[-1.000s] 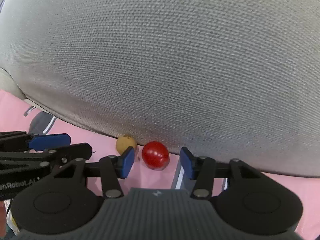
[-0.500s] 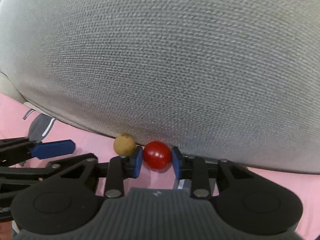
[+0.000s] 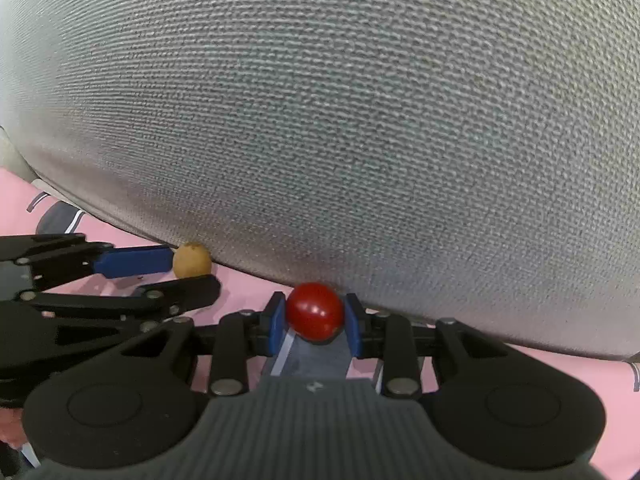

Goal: Organize fruits
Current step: 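Close the right tool on the red tomato while the left tool grasps the brown nut, then carry the tomato and nut over the green colander and lower them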

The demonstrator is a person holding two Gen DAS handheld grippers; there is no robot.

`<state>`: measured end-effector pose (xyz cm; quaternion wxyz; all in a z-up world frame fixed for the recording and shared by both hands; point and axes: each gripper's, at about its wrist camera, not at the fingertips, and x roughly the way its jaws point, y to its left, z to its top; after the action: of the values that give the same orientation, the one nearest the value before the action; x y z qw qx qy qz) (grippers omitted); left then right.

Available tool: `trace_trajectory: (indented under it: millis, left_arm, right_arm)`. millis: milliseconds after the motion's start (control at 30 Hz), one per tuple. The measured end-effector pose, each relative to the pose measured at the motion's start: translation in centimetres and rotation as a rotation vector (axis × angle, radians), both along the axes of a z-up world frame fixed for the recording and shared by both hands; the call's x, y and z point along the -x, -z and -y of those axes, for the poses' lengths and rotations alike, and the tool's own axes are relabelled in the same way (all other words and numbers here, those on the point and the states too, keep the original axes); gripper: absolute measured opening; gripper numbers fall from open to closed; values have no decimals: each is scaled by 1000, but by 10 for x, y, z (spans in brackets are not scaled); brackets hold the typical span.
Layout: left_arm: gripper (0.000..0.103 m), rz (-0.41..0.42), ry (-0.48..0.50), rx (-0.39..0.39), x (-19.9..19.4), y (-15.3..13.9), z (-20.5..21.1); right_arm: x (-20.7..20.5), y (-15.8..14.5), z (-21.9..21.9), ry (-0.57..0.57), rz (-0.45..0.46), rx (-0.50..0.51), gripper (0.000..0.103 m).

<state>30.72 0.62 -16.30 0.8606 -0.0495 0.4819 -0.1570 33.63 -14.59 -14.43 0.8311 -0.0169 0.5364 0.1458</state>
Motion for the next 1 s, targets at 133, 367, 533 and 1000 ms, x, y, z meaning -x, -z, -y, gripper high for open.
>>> trace_trajectory:
  millis: [133, 367, 533, 1000]
  left_arm:
    - [45, 9, -4, -29, -6, 3, 5]
    - [31, 19, 15, -64, -17, 4, 28]
    - [31, 35, -3, -49, -12, -11, 30]
    - [31, 95, -62, 24, 44, -74, 5]
  right_arm:
    - [0, 4, 7, -3, -1, -4, 29]
    - [2, 13, -10, -18, 9, -6, 28]
    - [14, -2, -16, -41, 37, -24, 28]
    - [99, -67, -15, -94, 159, -89, 28]
